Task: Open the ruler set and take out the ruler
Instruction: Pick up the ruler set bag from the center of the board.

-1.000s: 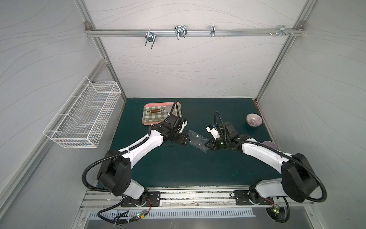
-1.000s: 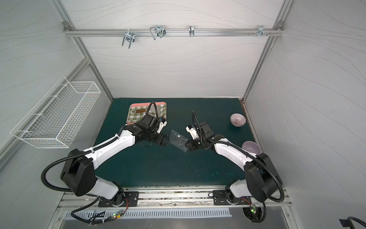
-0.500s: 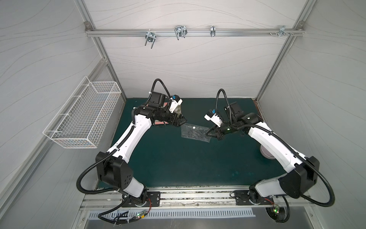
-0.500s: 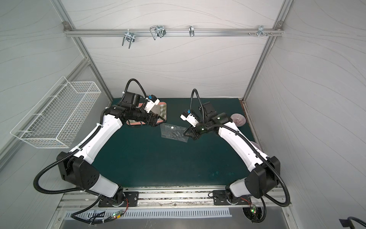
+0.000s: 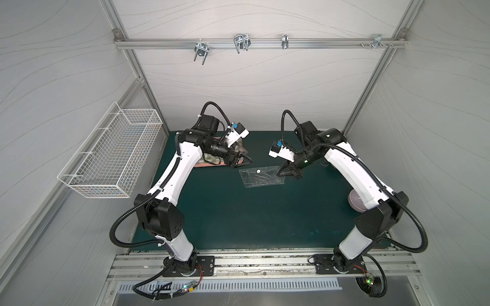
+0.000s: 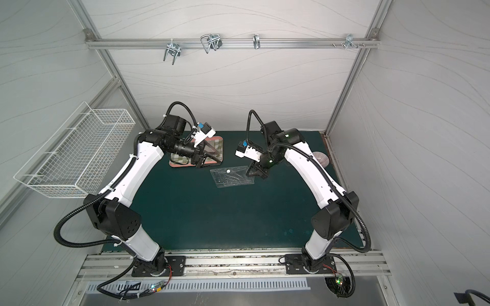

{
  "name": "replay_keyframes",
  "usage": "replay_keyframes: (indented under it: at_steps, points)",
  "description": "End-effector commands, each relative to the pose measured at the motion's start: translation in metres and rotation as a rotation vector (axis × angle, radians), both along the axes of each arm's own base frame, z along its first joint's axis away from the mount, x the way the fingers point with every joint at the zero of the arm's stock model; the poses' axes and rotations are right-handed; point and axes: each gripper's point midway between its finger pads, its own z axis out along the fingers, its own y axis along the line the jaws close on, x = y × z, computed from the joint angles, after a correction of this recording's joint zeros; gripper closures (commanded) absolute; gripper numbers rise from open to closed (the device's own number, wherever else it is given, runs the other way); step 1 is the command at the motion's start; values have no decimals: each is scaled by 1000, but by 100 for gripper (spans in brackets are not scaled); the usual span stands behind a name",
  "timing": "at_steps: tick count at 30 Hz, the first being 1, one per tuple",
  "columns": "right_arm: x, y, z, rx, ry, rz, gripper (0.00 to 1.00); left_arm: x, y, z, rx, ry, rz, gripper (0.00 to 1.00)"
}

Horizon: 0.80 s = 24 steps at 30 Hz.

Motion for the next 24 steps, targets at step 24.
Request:
replay_keyframes:
  at_steps: [24]
  points:
    - [31, 22, 10, -76, -139, 146, 100, 4, -9, -12, -102, -150, -151, 21]
